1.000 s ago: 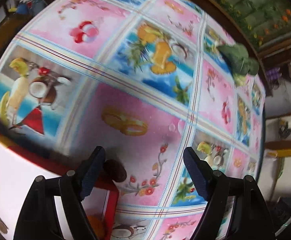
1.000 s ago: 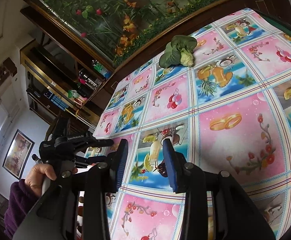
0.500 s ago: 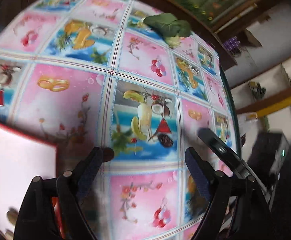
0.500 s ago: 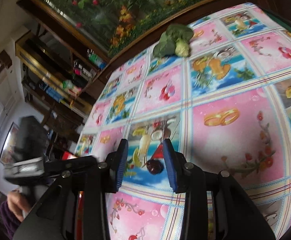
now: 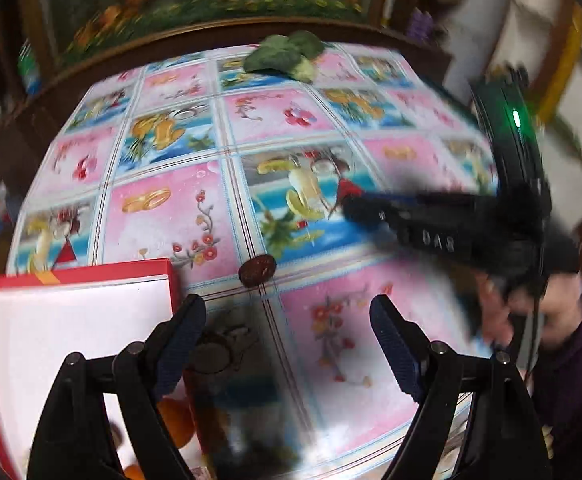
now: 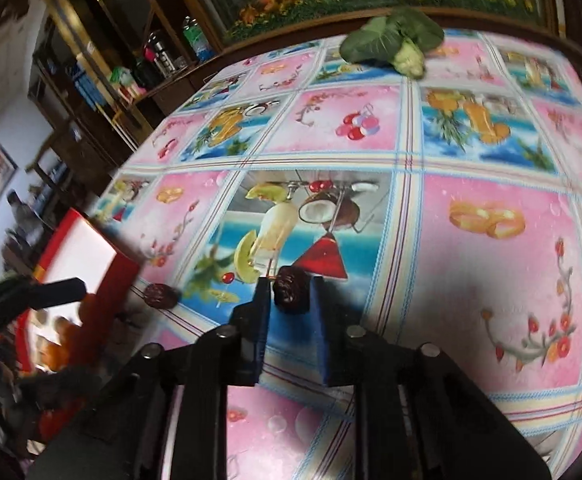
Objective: Organize fruits
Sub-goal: 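Grasp a red date with the right tool while the left tool grasps another red date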
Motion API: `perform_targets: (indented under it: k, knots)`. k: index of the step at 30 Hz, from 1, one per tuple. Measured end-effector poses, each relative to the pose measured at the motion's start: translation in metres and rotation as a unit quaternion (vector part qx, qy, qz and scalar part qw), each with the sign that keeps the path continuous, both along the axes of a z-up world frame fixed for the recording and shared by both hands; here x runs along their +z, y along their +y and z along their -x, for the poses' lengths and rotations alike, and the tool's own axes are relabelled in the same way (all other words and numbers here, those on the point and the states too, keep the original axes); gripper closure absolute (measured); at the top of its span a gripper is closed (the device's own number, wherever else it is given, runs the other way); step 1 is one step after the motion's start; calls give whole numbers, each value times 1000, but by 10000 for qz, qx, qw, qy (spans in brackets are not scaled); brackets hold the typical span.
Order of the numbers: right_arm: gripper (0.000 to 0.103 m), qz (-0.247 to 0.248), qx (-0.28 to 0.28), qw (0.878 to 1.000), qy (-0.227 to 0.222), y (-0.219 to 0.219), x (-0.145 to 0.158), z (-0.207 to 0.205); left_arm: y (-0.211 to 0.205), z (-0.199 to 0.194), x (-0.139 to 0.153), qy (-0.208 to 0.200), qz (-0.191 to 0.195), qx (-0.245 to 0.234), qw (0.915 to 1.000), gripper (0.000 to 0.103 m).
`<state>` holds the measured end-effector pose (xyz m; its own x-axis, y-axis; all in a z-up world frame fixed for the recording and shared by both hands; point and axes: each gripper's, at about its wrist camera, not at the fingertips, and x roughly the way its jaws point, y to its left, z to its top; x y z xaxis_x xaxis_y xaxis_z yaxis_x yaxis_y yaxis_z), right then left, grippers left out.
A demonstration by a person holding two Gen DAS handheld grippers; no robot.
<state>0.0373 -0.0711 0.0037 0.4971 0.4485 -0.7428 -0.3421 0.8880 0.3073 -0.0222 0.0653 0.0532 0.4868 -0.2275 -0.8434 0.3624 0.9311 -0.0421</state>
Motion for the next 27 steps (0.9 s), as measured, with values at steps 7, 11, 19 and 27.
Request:
perform_targets:
  k: [7, 11, 19, 27]
  knots:
    - [84, -42, -382, 9992, 133, -15, 1, -4, -13, -12, -8, -153, -276, -280, 9991, 22]
    - [84, -417, -619, 9965, 375, -29, -1, -9, -18, -30, -25, 25, -554, -319, 9980, 38]
    - [84, -332, -569, 9972, 347, -21, 0, -7, -12, -39, -38, 181, -285, -288, 9990, 54]
    - [84, -338, -502, 9975, 366, -17, 0, -6, -14, -35, -37, 96, -216, -255, 9994, 74]
